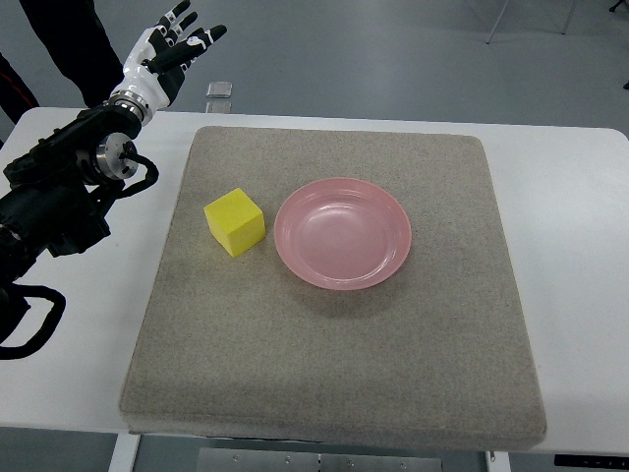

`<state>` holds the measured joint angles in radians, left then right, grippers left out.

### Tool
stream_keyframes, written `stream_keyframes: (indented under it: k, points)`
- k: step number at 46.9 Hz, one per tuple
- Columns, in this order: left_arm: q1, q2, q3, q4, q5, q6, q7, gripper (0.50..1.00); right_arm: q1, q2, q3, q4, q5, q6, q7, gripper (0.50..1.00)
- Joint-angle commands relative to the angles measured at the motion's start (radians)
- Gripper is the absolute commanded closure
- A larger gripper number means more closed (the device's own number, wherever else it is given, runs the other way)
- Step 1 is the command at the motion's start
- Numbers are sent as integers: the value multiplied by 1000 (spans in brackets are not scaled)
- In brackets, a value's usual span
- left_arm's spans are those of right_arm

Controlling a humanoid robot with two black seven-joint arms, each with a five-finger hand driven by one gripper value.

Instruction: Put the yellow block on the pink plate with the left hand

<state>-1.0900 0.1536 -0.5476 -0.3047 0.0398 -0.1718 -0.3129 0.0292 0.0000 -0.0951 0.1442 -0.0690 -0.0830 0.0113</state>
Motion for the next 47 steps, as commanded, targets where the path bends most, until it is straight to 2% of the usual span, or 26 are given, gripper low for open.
stream_keyframes:
  k: [1,6,47]
  points:
    - [-1,0,2,-1,2,0,-2,514,0,0,0,0,0,0,-1,576]
    - [2,0,0,1,2,6,-21,516,0,0,0,0,0,0,-1,576]
    - [2,6,0,-5,0,8,-23,512,0,0,0,0,0,0,-1,576]
